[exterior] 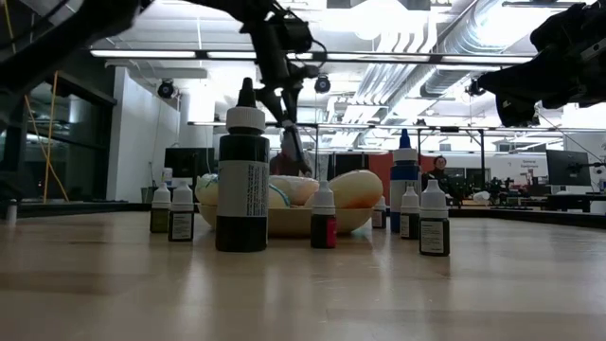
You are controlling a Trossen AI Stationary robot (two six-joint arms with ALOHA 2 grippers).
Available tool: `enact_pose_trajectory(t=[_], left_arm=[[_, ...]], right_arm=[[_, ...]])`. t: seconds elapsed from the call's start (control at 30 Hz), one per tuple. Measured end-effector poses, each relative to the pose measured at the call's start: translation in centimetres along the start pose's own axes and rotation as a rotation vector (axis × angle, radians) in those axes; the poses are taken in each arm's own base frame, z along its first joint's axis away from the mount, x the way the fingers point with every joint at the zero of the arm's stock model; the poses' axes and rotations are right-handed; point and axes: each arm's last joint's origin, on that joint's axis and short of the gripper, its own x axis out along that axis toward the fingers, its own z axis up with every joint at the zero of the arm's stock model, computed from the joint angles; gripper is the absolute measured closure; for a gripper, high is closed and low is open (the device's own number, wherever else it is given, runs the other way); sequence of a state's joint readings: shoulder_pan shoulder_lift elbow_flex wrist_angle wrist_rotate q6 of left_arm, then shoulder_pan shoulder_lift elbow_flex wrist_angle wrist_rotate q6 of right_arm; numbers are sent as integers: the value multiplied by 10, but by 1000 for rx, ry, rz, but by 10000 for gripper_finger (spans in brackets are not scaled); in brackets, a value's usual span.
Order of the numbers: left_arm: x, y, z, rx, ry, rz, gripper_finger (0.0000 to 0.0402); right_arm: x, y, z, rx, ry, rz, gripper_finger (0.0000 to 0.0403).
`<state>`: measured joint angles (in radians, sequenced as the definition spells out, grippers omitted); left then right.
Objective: Pick & Place food coloring
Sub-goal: Put the large violet food coloring bottle into the green container
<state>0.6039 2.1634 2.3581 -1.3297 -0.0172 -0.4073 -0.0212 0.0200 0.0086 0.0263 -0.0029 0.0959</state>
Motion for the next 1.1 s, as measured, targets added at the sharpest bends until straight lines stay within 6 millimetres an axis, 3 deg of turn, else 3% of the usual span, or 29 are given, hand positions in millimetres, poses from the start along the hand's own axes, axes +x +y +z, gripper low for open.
enact_pose_trajectory(t=[0.17,1.1], left_arm=[[20,-3,-5,-36,63,32,299],[77,-1,-2,-97,44,259,299]], right_arm=[[0,0,0,0,0,0,402],[0,0,0,0,0,-3,402]])
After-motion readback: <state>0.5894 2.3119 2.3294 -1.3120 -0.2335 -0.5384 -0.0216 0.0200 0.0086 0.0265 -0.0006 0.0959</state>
